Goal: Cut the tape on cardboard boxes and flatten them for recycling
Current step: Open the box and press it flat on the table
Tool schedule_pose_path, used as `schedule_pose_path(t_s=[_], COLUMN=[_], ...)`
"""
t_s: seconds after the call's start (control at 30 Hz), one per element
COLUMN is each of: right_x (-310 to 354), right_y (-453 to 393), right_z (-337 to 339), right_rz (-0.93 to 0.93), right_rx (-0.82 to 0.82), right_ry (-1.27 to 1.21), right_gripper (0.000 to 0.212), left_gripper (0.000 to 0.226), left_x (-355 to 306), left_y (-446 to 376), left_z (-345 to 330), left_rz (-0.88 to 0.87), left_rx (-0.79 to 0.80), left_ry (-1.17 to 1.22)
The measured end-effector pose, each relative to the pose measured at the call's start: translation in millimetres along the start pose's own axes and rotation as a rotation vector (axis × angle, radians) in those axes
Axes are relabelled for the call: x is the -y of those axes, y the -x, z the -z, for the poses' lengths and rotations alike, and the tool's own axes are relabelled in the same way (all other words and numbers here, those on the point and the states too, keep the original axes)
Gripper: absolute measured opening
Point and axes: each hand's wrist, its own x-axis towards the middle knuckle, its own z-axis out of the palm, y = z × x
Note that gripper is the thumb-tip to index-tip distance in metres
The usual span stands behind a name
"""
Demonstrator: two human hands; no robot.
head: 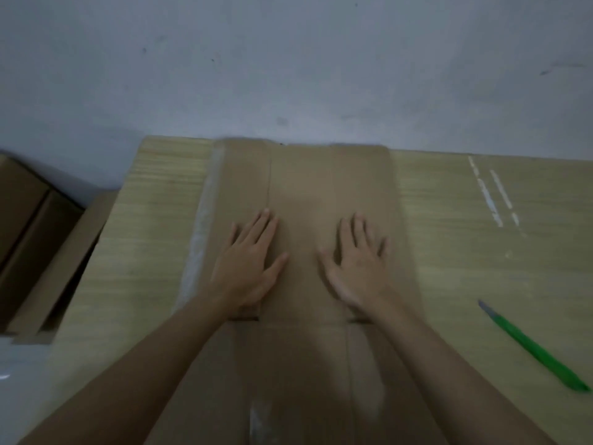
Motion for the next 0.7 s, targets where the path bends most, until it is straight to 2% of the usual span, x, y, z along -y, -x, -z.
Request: schedule_pose_path(t_s=[0.1, 0.27, 0.4, 0.47, 0.53, 0.6, 0.7], right_x=[15, 16, 21, 13, -7, -29, -39], right_y=[70, 112, 105, 98, 90, 88, 89], right_z=[-40, -74, -69, -60, -50, -42, -45], right_rz=[0.136, 0.125, 0.116, 0.137, 0.069, -0.108, -0.203], right_rx=[-0.107, -0.286, -0.245, -0.206, -0.173, -0.184, -0.207], right_ry=[0.001, 0.074, 0.097, 0.119, 0.114, 0.105, 0.065], right_gripper=[0.082, 0.067, 0.071, 0.080, 0.077, 0.068, 0.066], left_gripper=[0.070, 0.061, 0.063, 0.072, 0.081, 0.086, 0.082], left_x=[-13, -27, -23, -18, -5, 10, 20], left_y=[64, 107, 97, 90, 86, 86, 88], left_z=[-24, -49, -47, -43, -37, -34, -34], left_rz=[-0.040, -0.006, -0.031, -0.063, -0.051, 0.072, 0.201], left_rx=[-0.131, -0.191, -0.155, -0.131, -0.114, -0.176, -0.192], left_ry=[-0.009, -0.069, -0.109, -0.115, -0.094, -0.079, -0.106])
